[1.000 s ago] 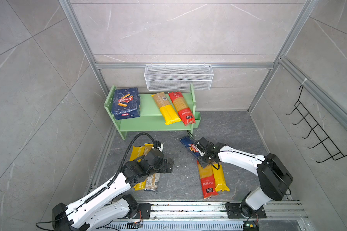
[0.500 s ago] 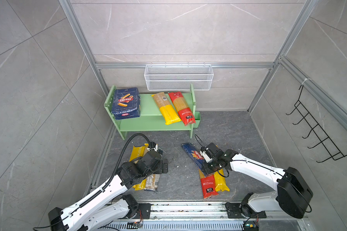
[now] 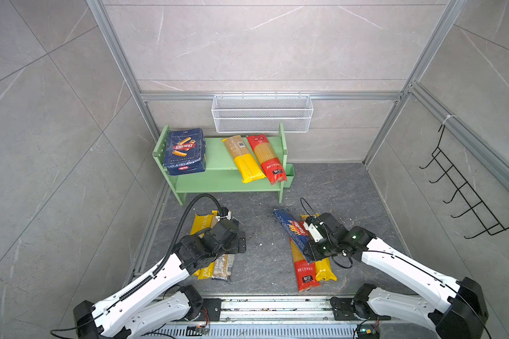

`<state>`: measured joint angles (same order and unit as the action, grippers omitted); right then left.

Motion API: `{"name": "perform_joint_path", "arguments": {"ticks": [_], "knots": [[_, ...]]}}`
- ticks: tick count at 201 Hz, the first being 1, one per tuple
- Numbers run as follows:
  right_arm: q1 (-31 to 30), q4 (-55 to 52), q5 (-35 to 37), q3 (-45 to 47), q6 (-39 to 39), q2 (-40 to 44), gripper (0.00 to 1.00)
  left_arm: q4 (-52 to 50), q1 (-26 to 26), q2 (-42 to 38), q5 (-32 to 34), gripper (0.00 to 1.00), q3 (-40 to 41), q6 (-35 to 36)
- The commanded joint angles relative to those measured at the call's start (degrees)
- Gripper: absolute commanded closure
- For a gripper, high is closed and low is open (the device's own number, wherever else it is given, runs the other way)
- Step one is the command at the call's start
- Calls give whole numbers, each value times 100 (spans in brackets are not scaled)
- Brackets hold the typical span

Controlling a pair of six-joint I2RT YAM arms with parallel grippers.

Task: Arrange pasta packages on shelves
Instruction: Pick up the pasta box from the center of the table, then place the pasta box on the shelf.

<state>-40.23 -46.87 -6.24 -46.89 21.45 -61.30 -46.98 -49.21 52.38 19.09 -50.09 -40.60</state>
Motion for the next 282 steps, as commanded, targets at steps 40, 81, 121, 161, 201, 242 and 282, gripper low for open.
{"name": "perform_joint_path", "arguments": {"ticks": [40, 81, 121, 161, 201, 242, 282], "knots": [[-73, -830, 286, -1028, 33, 1077, 80, -455, -1, 135, 367, 0, -585, 1], [-91, -1370, 465, -1731, -9, 1400, 79, -797, 37, 180, 469, 0, -753, 8], [-99, -1600, 486, -2398, -109, 1321, 79, -842, 145, 151, 372, 0, -724, -66], [-101, -1715, 440, -3085, -246, 1024, 79, -861, 191, 111, 385, 0, -731, -69], [-143, -1751, 392, -3956, -409, 477, 79, -698, 456, 156, 63, 0, -660, 78], [-273, -1768, 463, -4779, -531, -196, 79, -427, 843, 150, -294, 0, -536, 316], [-466, -1825, 623, -5483, -603, -885, 79, -317, 1033, 158, -421, 0, -576, 528]]}}
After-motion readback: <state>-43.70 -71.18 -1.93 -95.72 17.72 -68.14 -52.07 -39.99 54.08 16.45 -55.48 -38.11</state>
